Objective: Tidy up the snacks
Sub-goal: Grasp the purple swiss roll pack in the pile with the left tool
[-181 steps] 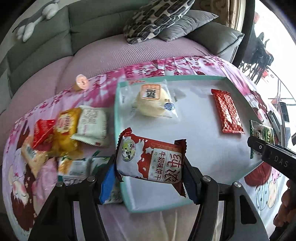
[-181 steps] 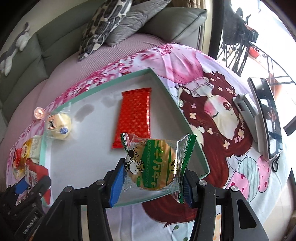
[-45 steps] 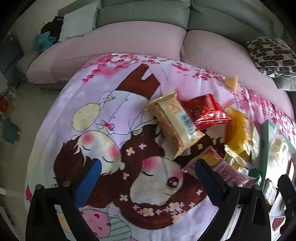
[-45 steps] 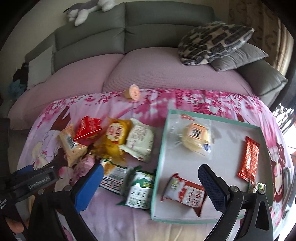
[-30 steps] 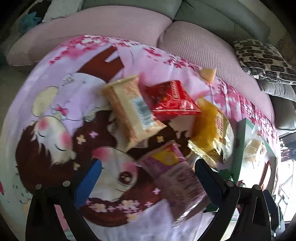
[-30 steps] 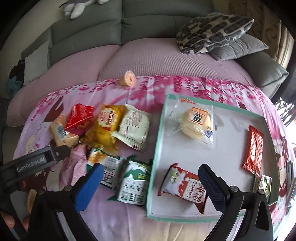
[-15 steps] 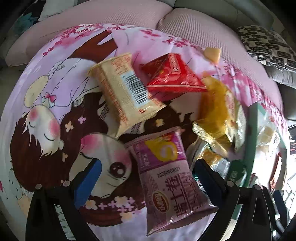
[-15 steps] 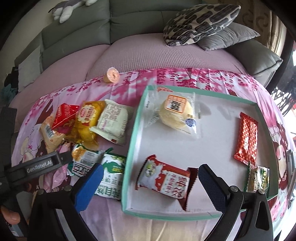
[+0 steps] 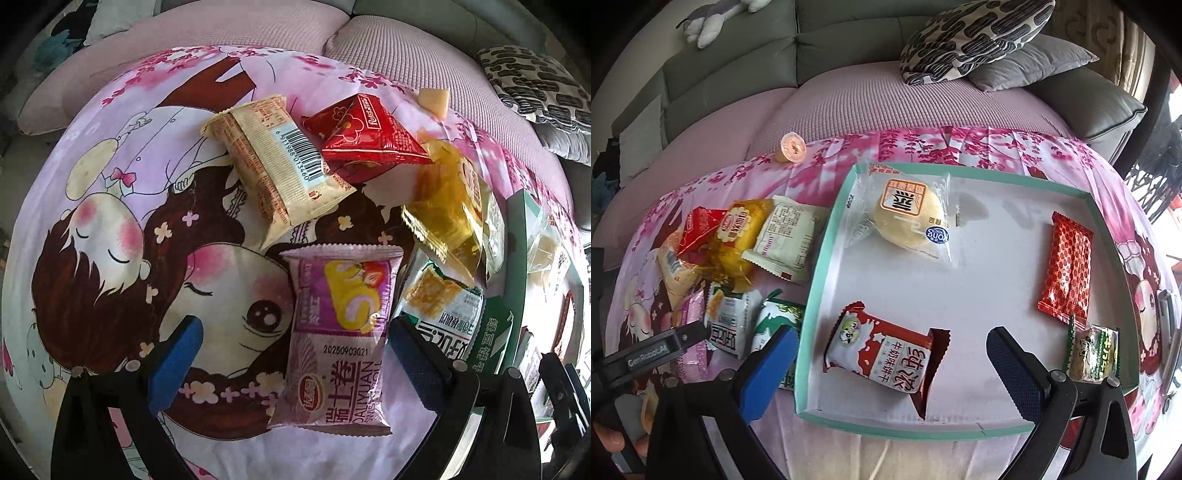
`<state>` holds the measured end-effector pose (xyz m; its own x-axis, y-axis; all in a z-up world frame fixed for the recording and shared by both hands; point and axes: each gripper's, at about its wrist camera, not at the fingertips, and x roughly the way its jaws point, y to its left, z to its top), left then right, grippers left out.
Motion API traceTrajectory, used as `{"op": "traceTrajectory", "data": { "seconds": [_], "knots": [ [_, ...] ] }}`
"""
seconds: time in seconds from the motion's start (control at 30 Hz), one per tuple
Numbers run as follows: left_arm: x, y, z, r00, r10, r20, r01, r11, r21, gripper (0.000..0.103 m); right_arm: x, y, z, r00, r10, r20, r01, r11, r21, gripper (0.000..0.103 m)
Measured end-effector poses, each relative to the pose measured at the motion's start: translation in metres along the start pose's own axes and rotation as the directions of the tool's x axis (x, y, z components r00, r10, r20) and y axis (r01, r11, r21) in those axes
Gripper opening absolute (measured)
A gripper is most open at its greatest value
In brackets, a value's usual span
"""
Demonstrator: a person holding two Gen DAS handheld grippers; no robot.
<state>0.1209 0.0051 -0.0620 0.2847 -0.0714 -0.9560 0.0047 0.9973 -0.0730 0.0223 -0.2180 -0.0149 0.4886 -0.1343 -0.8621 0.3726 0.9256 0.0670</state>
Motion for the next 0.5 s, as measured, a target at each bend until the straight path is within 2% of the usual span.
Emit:
{"op": "traceTrajectory", "data": {
  "seconds": [0.1,0.13,0.3,0.37,0.5],
  "knots": [
    [-0.001,0.001,-0.007,1.000,-0.007,0.003,0.007,1.000,-0.001,0.099,0.001,0.001,-0.001,1.000,0.001,-0.003,-0.001,1.000,-0.007,0.103],
    [-0.001,-0.001,-0.006,1.000,-0.012,0.004,0.012,1.000,0.001,0.095,0.001,0.002,-0.001,1.000,0.001,-0.004,-0.001,1.000,-0.010,0.103],
    [-0.012,-0.008,-0.014,0.998,-0.063,0.015,0.062,0.998,0.030,0.066,0.004,0.007,-0.002,1.000,0.000,-0.011,-0.001,1.000,-0.025,0.103],
    [-0.013,-0.012,-0.016,0.997,-0.080,0.018,0.079,0.996,0.041,0.047,0.004,0.008,-0.002,1.000,-0.001,-0.011,0.001,1.000,-0.028,0.103],
    [-0.016,-0.015,-0.017,0.996,-0.081,0.027,0.079,0.995,0.054,0.039,0.004,0.008,-0.002,1.000,-0.004,-0.011,0.004,1.000,-0.028,0.103]
  ]
}}
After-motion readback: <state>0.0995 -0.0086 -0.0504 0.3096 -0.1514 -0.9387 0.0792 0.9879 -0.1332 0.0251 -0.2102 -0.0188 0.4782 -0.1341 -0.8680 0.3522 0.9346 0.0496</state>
